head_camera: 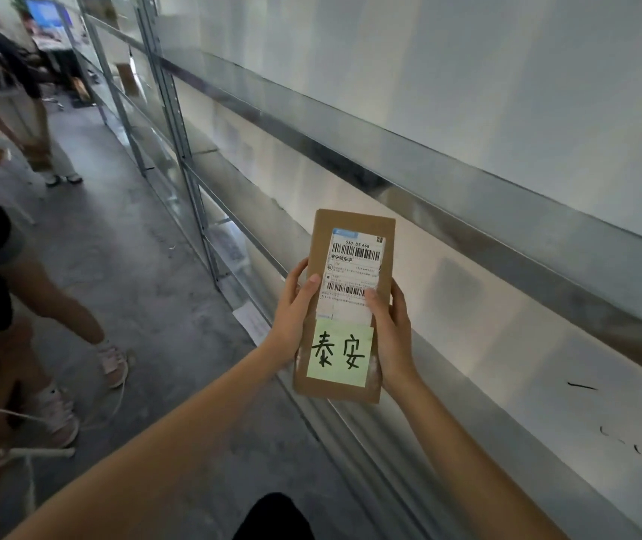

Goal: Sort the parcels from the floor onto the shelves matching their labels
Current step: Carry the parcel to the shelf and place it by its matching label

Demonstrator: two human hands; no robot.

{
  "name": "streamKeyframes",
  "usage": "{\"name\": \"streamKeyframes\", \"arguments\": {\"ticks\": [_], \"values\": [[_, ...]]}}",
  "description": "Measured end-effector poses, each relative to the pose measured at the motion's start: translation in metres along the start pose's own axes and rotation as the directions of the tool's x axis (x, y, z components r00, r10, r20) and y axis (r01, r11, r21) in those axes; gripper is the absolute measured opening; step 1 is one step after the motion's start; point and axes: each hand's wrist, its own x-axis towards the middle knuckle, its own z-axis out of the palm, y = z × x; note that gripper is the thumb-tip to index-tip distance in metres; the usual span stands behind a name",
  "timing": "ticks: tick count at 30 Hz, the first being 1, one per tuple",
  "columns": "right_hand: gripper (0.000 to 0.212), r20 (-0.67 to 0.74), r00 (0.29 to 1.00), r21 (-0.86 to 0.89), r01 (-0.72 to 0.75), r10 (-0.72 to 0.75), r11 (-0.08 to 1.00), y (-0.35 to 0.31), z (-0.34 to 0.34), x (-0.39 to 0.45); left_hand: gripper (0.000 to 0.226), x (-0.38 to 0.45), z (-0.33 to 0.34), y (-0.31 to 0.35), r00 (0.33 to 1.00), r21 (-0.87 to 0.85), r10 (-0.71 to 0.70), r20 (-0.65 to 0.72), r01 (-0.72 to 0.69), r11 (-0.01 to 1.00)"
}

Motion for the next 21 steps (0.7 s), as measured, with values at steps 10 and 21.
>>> {"name": "streamKeyframes", "arguments": {"ticks": [10,21], "values": [[0.060,0.055,0.998,0.002,-0.004,0.004,1.000,0.016,0.070,0.061,0.043,0.064,-0.060,0.015,0.999,0.063,0.018,-0.051,-0.015,0.998],[0.047,0.144,0.989,0.013,-0.020,0.018,1.000,0.026,0.215,0.126,0.040,0.146,-0.183,0.064,0.990,0.076,0.040,-0.137,-0.030,0.997]]}}
